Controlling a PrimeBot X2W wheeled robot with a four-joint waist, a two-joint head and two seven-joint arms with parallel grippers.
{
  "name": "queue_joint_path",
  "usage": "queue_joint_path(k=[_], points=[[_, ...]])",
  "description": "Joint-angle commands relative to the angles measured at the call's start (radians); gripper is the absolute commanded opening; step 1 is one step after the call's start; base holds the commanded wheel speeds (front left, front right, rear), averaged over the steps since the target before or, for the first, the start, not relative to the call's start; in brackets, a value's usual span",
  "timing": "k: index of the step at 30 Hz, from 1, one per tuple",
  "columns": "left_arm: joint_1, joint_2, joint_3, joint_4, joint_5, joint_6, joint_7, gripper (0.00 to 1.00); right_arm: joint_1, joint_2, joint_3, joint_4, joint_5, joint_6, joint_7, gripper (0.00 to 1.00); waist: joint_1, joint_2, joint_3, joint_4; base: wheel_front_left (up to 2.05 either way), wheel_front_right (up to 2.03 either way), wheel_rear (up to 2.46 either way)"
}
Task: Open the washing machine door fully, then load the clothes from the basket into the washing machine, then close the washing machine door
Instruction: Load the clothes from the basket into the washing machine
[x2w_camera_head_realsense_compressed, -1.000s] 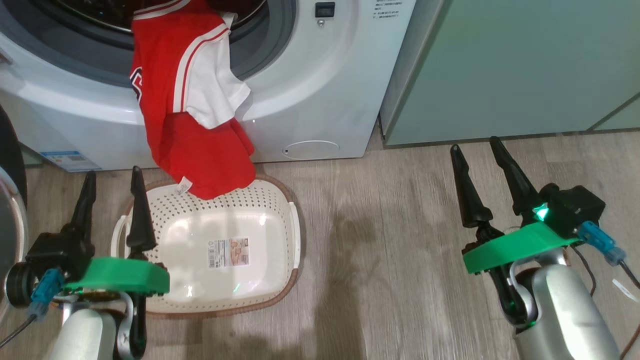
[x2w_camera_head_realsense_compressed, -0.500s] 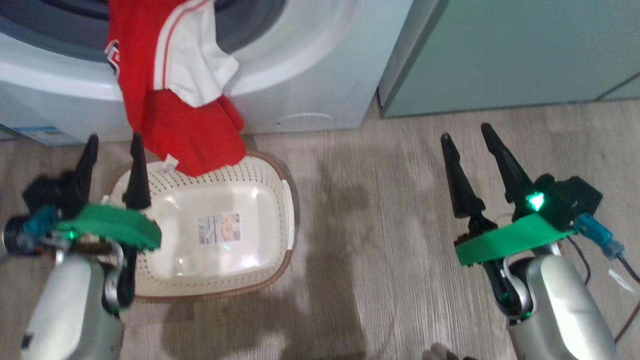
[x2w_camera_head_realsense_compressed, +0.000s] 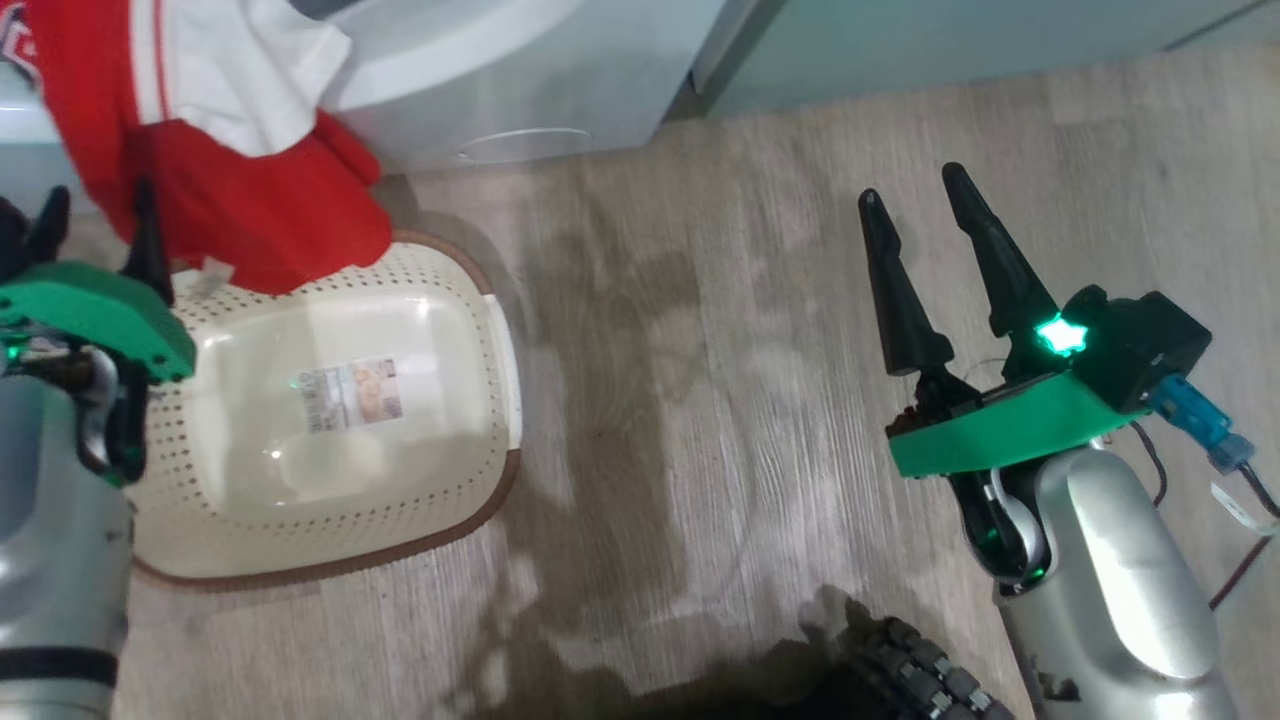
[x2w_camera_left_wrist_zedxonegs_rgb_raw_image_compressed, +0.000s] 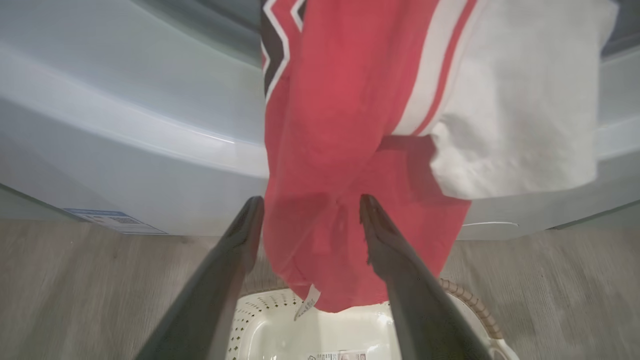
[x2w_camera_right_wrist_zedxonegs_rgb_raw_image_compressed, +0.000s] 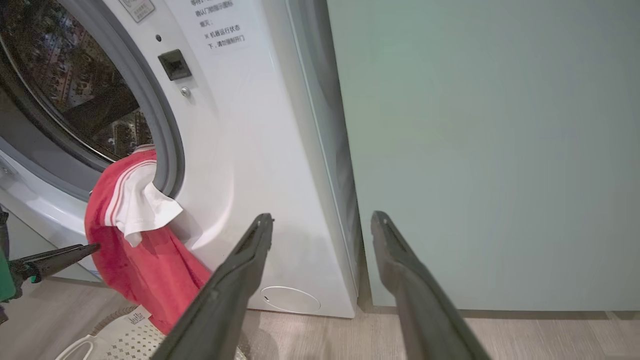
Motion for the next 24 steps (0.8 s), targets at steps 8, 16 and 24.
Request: queue_joint_path(k=[8,16,24], points=[[-0.134,0.099,0.024,0.152,-0.007,-0.058,-0.025,1.0,-0.023,0.001,0.043,-0.015,0.019,0.0,-0.019,1.0,-0.0003,0.0,0.045,-0.039,0.0,0.0,0.0],[-0.238,0.13,-0.018,0.271,-0.012,-0.105,-0.022,0.19,-0.04,0.001,0.061,-0.018,0.038,0.0,-0.02,1.0,-0.0003,0.0,0.061,-0.061,0.0,0.0,0.0],[-0.252,0.11,-0.062,0.293,-0.028,-0.116,0.019,0.0,-0.023,0.001,0.047,-0.019,0.053,0.0,-0.02,1.0,-0.0003,0.0,0.035,-0.055,0.0,0.0,0.0]])
